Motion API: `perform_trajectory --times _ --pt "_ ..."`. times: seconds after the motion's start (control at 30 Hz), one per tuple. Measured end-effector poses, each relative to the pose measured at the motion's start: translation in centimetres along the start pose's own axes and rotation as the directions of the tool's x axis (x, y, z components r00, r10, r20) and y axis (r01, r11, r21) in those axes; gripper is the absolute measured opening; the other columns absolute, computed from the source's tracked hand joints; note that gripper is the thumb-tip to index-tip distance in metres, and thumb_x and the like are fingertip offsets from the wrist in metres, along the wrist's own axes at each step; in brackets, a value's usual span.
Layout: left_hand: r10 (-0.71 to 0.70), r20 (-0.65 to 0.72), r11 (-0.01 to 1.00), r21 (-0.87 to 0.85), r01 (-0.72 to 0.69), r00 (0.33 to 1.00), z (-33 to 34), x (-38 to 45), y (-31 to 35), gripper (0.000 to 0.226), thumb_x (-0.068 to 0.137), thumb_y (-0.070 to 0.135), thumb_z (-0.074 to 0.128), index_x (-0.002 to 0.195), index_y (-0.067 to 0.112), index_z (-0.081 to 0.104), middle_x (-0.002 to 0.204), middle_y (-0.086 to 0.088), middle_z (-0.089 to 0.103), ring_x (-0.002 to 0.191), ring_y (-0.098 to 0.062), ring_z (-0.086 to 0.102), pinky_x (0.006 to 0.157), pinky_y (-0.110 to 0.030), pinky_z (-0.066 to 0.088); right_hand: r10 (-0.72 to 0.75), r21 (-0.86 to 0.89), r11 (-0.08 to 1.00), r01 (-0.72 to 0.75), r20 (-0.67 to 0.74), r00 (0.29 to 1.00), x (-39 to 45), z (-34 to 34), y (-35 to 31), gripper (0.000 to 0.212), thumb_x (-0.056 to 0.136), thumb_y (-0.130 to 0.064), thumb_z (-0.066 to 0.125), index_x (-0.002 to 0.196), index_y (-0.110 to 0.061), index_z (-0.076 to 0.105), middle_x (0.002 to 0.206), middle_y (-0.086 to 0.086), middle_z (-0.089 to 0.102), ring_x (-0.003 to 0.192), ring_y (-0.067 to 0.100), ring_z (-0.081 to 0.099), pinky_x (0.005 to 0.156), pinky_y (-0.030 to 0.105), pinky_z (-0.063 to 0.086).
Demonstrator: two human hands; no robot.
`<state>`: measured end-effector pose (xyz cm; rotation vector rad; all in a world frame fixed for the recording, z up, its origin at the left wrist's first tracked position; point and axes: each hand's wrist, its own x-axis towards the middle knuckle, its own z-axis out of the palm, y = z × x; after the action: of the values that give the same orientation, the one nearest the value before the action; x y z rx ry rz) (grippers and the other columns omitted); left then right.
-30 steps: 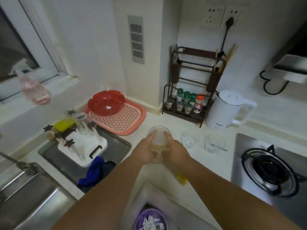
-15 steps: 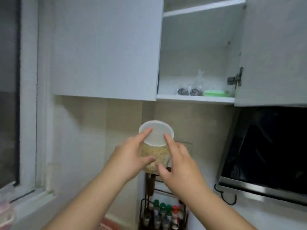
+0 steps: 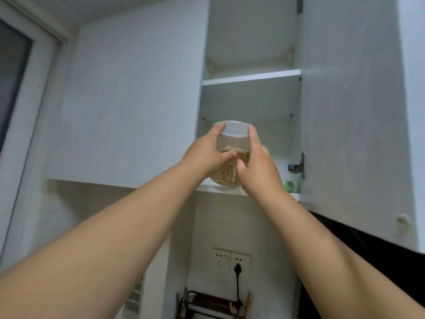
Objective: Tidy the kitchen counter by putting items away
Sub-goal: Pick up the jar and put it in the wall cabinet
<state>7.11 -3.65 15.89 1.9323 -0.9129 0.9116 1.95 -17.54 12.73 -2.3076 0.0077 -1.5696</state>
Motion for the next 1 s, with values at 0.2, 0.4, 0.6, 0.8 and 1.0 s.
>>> perform_trajectory --times 0.2,0.4,0.6,0.8,1.0 --pt "-0.069 0.067 0.993 0.105 0.062 0.995 4.7 2.4 -1.8 0.099 0.089 0.037 0.069 0.156 0.043 -0.004 0.121 -0.008 0.068 0.101 -0.027 0.066 0.087 -0.039 0.054 0.085 -0.063 0.995 -0.081 0.061 0.995 2.9 3.4 3.2 0.079 0.099 -0.027 0.051 0.159 -0.041 0.002 0.121 0.014 0.060 0.092 0.033 0.059 0.074 0.039 0.046" --pt "-0.196 0.043 0.980 -0.019 0.197 0.980 5.9 3.5 -2.9 0.103 0.093 0.029 0.062 0.155 0.039 -0.019 0.121 -0.012 0.066 0.093 -0.027 0.067 0.081 -0.036 0.054 0.137 0.004 0.991 -0.137 0.040 0.990 4.2 3.8 3.7 0.080 0.099 -0.028 0.054 0.160 -0.028 0.003 0.100 0.005 0.063 0.079 0.025 0.053 0.067 0.035 0.040" --pt "-0.185 0.238 0.982 0.018 0.186 0.953 7.4 2.9 -4.4 0.097 0.087 0.022 0.056 0.158 0.033 -0.010 0.167 -0.005 0.014 0.147 -0.026 0.034 0.111 -0.036 0.040 0.114 -0.160 0.984 -0.084 0.194 0.974 3.5 4.6 3.4 0.057 0.090 -0.014 0.048 0.145 -0.010 0.032 0.088 0.005 0.055 0.082 0.032 0.055 0.069 0.039 0.046" --pt "-0.090 0.177 0.989 -0.104 0.109 0.980 5.4 -2.8 -3.9 0.069 0.081 0.015 0.050 0.146 0.033 0.036 0.143 0.008 0.049 0.129 -0.014 0.051 0.112 -0.040 0.042 -0.007 0.070 0.998 -0.004 0.156 0.988 -3.9 0.5 0.9 0.055 0.095 -0.012 0.048 0.149 -0.020 0.041 0.132 0.002 0.060 0.120 0.021 0.057 0.097 0.033 0.046" --pt "0.165 0.236 0.976 -0.182 -0.123 0.958 1.8 -15.7 0.9 0.041 0.093 0.032 0.056 0.133 0.044 0.053 0.122 0.025 0.057 0.104 0.003 0.059 0.091 -0.025 0.053 0.454 0.871 -0.006 -0.491 0.440 0.775 -16.0 -8.2 2.7 0.034 0.101 -0.021 0.042 0.116 -0.007 0.069 0.083 0.006 0.072 0.077 0.020 0.067 0.076 0.029 0.047"
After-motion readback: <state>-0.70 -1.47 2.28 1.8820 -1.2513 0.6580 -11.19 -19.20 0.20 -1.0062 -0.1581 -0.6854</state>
